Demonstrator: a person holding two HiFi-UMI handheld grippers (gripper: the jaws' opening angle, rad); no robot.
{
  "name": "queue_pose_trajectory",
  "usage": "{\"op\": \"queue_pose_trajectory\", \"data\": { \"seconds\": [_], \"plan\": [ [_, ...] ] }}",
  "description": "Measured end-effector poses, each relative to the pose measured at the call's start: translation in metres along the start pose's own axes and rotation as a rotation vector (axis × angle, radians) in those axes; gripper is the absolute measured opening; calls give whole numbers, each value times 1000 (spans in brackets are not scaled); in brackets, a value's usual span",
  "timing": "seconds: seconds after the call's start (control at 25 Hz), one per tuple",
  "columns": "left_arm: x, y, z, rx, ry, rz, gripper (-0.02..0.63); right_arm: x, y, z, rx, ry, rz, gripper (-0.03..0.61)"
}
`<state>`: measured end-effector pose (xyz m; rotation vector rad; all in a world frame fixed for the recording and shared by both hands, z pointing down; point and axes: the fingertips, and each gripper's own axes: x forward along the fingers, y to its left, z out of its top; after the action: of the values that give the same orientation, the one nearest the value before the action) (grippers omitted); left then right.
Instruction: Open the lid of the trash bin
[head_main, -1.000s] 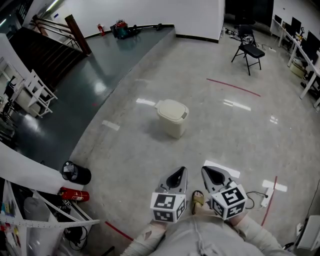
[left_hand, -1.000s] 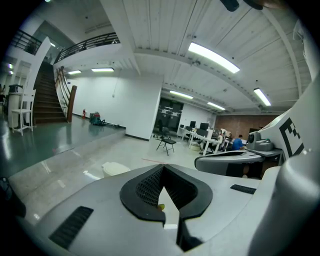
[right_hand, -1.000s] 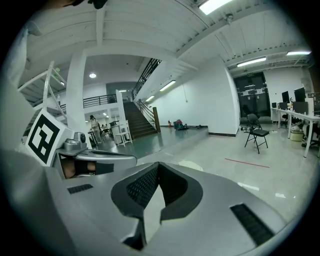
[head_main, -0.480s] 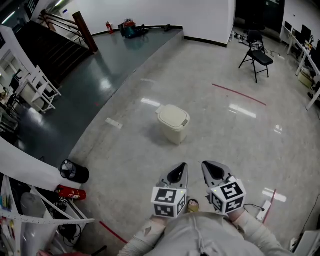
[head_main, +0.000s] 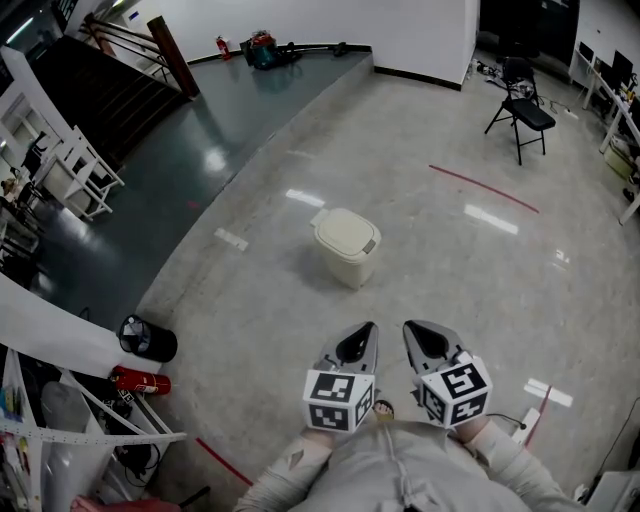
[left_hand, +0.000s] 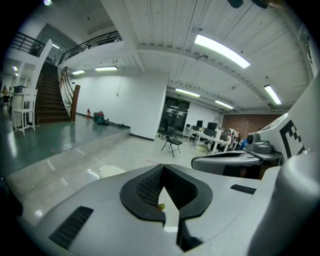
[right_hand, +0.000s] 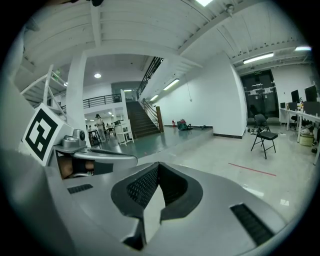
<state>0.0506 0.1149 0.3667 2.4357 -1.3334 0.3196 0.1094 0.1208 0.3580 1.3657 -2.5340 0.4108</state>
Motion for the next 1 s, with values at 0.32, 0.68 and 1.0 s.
{"op": "queue_pose_trajectory", "data": {
  "seconds": [0.32,0.68,1.0],
  "plan": [
    [9,15,1,-16,21,17,5,14,1,-3,25,22,18,-1],
    [53,51,4,-16,48,20,5,57,-27,-4,33,57,-11,-1],
    [102,93,16,-28,78,15,5,121,-55,12,31,87,-11,-1]
  ]
}}
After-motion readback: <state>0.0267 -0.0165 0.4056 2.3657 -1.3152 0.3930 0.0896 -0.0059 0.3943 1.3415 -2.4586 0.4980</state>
